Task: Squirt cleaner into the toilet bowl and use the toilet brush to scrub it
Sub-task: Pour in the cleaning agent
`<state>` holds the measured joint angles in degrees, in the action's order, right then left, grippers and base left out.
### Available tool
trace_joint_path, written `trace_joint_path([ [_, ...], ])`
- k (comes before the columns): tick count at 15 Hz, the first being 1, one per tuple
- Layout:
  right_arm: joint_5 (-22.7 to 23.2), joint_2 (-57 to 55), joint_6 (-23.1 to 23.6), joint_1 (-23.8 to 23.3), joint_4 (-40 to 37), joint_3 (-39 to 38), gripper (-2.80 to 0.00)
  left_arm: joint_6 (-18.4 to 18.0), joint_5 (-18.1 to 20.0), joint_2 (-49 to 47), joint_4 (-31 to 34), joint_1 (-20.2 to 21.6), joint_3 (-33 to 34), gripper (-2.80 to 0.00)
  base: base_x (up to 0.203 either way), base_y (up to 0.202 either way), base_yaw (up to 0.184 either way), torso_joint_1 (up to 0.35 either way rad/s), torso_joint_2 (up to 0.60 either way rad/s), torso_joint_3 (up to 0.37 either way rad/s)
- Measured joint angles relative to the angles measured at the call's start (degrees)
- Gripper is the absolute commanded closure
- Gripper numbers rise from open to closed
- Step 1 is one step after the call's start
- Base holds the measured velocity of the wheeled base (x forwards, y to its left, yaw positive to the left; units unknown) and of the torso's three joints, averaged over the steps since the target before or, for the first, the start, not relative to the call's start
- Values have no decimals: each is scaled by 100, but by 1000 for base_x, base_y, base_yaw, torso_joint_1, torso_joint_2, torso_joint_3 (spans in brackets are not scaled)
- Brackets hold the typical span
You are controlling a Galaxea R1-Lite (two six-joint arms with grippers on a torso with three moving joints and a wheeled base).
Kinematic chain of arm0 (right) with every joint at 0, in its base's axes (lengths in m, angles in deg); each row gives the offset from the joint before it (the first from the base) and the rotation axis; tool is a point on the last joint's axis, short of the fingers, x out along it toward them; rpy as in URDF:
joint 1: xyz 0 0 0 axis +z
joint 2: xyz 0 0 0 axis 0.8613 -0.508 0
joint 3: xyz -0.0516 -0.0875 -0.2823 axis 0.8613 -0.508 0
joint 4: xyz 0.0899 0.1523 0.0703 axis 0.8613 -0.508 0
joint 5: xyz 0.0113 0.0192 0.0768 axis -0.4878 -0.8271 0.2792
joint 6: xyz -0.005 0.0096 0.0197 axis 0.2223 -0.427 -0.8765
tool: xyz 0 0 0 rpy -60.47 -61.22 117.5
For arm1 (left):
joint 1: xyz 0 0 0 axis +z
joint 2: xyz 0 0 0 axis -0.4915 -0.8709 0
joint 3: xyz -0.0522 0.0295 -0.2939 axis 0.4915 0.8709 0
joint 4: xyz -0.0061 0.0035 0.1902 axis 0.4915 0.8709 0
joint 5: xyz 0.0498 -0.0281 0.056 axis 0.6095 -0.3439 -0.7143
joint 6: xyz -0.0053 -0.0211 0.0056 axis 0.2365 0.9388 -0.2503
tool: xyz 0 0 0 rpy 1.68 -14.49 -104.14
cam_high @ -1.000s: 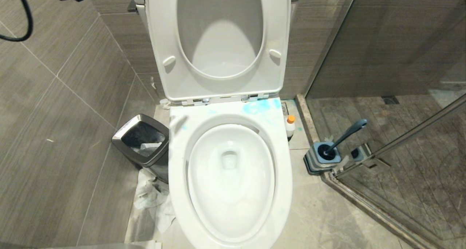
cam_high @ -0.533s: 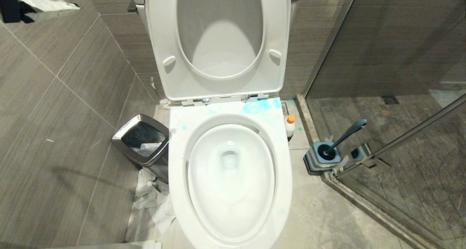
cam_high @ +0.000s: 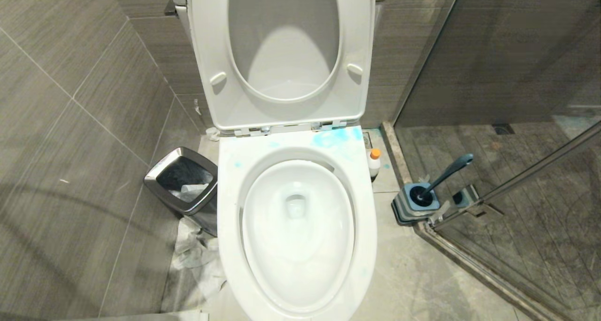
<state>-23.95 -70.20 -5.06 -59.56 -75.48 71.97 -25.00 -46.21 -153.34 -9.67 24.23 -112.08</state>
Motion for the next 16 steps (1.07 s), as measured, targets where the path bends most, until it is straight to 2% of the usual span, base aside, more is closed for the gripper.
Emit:
trace_joint_path([
  [3,-2,0,0,0,0,0,0,-454,-104,979,-4,17,774,0,0,0,0,0,0,0],
  [5,-2,0,0,0,0,2,0,-845,-128,1668,-6,61,1126,0,0,0,0,0,0,0],
  [7,2,0,0,0,0,2,0,-1077,-132,2323,18,100,1395,0,0,0,0,0,0,0],
  [10,0,0,0,0,0,0,0,-1202,-131,3276,35,198,1978,0,0,0,0,0,0,0],
  [16,0,0,0,0,0,2,0,-1314,-132,4972,40,439,3837,0,0,0,0,0,0,0],
])
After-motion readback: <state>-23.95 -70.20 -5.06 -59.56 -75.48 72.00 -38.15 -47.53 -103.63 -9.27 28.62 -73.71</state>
